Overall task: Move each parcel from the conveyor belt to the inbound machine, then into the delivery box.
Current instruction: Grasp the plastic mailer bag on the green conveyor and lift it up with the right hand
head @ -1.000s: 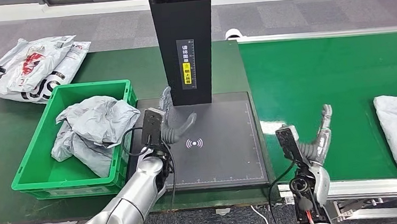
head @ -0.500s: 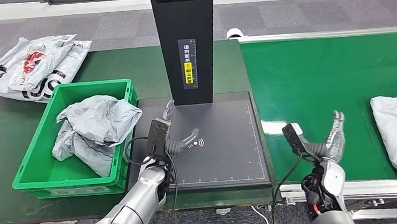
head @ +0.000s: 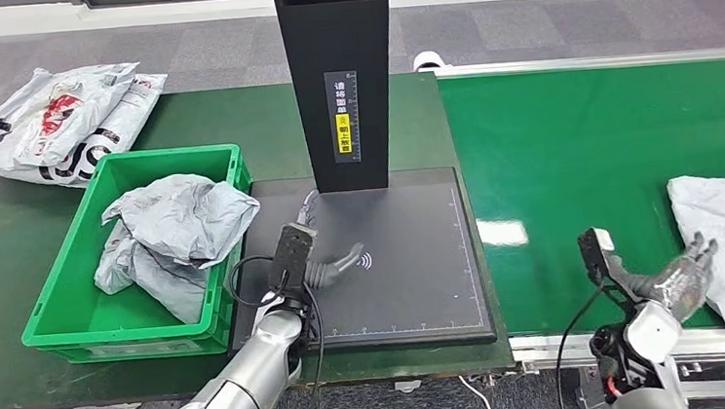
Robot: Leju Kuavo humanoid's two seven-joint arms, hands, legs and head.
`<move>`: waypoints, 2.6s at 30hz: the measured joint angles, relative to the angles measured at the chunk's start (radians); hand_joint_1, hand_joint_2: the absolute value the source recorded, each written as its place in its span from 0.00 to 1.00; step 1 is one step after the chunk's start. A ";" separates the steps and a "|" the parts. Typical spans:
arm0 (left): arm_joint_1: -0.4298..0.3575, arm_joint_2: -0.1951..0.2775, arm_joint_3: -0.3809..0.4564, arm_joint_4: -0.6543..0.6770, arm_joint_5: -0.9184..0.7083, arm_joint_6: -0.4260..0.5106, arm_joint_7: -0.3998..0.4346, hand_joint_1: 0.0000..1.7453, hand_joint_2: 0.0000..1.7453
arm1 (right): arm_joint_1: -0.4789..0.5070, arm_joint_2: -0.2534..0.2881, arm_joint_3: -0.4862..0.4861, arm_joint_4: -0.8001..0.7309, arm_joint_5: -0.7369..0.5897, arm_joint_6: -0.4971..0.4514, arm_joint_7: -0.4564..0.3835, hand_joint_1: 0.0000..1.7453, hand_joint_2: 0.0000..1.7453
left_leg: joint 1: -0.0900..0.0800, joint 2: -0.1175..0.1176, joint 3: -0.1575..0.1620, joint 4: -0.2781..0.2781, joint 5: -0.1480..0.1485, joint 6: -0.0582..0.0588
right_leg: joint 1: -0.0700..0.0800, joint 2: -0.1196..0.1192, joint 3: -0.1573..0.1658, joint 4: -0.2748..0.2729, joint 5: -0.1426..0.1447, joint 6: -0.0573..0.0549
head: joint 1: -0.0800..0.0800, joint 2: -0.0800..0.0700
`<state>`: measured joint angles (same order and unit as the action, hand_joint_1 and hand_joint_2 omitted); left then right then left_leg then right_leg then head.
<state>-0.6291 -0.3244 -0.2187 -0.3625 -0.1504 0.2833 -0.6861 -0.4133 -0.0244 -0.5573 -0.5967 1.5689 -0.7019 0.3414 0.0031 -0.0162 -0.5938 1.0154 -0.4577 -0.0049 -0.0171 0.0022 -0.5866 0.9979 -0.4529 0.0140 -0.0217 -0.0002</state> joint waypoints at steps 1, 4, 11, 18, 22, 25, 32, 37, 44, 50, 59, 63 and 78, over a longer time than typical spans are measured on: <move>0.001 0.000 0.000 0.001 -0.005 0.002 0.001 0.00 1.00 | 0.006 -0.015 0.005 0.013 0.001 0.000 0.037 0.00 1.00 | 0.000 0.000 0.000 0.000 0.000 0.000 | 0.000 0.000 0.000 0.000 0.000 0.000 | 0.000 0.000; 0.004 0.004 0.000 0.003 -0.018 0.008 0.002 0.00 1.00 | 0.013 -0.061 0.038 0.071 -0.009 0.015 0.127 0.00 1.00 | -0.001 0.000 -0.001 0.000 -0.001 0.001 | -0.001 0.000 0.000 0.000 0.000 0.000 | 0.000 0.000; 0.019 0.015 0.000 0.005 -0.038 0.004 -0.005 0.00 1.00 | 0.009 -0.128 0.114 0.225 -0.002 0.118 0.240 0.00 1.00 | -0.001 0.000 0.000 0.000 -0.001 0.001 | -0.001 -0.001 0.000 0.000 0.000 0.000 | 0.000 0.000; 0.029 0.031 0.003 0.005 -0.042 0.016 -0.012 0.00 1.00 | -0.008 -0.154 0.178 0.280 0.003 0.160 0.290 0.00 1.00 | -0.001 0.001 0.000 0.000 -0.001 0.001 | -0.001 0.001 0.000 0.000 0.000 0.000 | 0.000 0.000; 0.040 0.039 0.004 0.004 -0.042 0.019 -0.014 0.00 1.00 | -0.020 -0.157 0.204 0.293 0.004 0.163 0.297 0.00 1.00 | -0.001 0.001 0.000 0.000 0.000 0.001 | -0.001 0.000 0.000 0.000 0.000 0.001 | 0.000 0.000; 0.044 0.043 0.004 0.004 -0.042 0.021 -0.015 0.00 1.00 | -0.025 -0.158 0.216 0.299 0.004 0.163 0.301 0.00 1.00 | -0.001 0.001 0.000 0.000 0.000 0.002 | -0.001 0.000 0.000 0.000 0.000 0.001 | 0.000 0.000; 0.054 0.047 0.021 0.004 -0.058 0.022 -0.015 0.00 1.00 | -0.042 -0.177 0.299 0.311 0.004 0.114 0.340 0.00 1.00 | -0.001 0.001 0.000 0.000 0.000 0.002 | -0.001 0.000 0.000 0.000 0.000 0.001 | 0.000 0.000; 0.055 0.048 0.036 0.004 -0.067 0.023 -0.015 0.00 1.00 | -0.070 -0.193 0.352 0.314 0.005 0.088 0.340 0.00 1.00 | -0.001 0.000 0.000 0.000 0.000 0.002 | -0.001 0.000 0.000 0.000 0.000 0.001 | 0.000 0.000; 0.055 0.048 0.052 0.004 -0.075 0.023 -0.015 0.00 1.00 | -0.085 -0.205 0.412 0.316 0.005 0.073 0.345 0.00 1.00 | -0.001 0.000 0.000 0.000 0.000 0.001 | -0.001 0.000 0.000 0.000 0.000 0.001 | 0.000 0.000; 0.055 0.048 0.061 0.004 -0.078 0.023 -0.015 0.00 1.00 | -0.096 -0.211 0.445 0.317 0.005 0.075 0.346 0.00 1.00 | -0.001 0.000 0.000 0.000 0.000 0.001 | -0.001 0.000 0.000 0.000 0.000 0.001 | 0.000 0.000; 0.055 0.048 0.062 0.004 -0.079 0.023 -0.015 0.00 1.00 | -0.097 -0.215 0.455 0.318 -0.002 0.098 0.346 0.00 1.00 | -0.001 0.000 0.000 0.000 0.000 0.001 | -0.001 0.000 0.000 0.000 0.000 0.001 | 0.000 0.000; 0.055 0.048 0.065 0.004 -0.086 0.020 -0.015 0.00 1.00 | -0.094 -0.215 0.455 0.321 -0.018 0.158 0.347 0.00 1.00 | -0.001 0.000 0.000 0.000 0.000 0.001 | -0.001 0.000 0.000 0.000 0.000 0.001 | 0.000 0.000; 0.052 0.051 0.082 -0.001 -0.094 -0.010 -0.015 0.00 1.00 | -0.069 -0.219 0.414 0.327 -0.038 0.447 0.348 0.75 1.00 | 0.000 0.001 0.002 0.000 -0.001 0.001 | 0.000 0.001 0.001 -0.001 0.000 0.001 | 0.000 0.000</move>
<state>-0.5770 -0.2735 -0.1366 -0.3634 -0.2444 0.2734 -0.7012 -0.4819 -0.2430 -0.1433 -0.2697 1.5305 -0.2546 0.6889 0.0030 -0.0150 -0.5921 1.0155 -0.4583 -0.0034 -0.0171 0.0028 -0.5853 0.9974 -0.4531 0.0147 -0.0218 -0.0002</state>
